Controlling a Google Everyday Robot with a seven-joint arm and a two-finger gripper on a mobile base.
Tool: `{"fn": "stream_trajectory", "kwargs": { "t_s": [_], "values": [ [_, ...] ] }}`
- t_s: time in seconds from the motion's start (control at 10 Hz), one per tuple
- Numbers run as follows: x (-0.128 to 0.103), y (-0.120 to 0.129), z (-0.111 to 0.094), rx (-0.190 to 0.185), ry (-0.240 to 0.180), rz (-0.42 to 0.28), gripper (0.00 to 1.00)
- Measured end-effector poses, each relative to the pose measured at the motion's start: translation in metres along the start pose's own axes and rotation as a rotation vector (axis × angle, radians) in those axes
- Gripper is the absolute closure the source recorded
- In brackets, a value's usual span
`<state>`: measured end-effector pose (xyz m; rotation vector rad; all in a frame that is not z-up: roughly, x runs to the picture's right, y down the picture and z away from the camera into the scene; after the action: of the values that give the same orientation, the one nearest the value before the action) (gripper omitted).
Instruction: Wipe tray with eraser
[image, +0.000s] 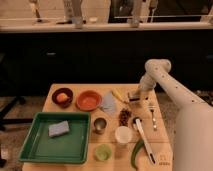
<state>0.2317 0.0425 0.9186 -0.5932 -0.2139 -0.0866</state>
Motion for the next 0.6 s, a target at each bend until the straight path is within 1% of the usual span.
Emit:
{"fn": "stream_trajectory", "kwargs": {
  "t_s": [0.3, 0.4, 0.6],
  "values": [
    [-0.031, 0.016, -0.010, -0.009, -0.024, -0.072, 1.00],
    [-0.044, 0.026, -0.016, -0.008, -0.036, -0.105, 1.00],
    [-0.063, 0.042, -0.029, 0.001, -0.054, -0.154, 1.00]
  ]
}}
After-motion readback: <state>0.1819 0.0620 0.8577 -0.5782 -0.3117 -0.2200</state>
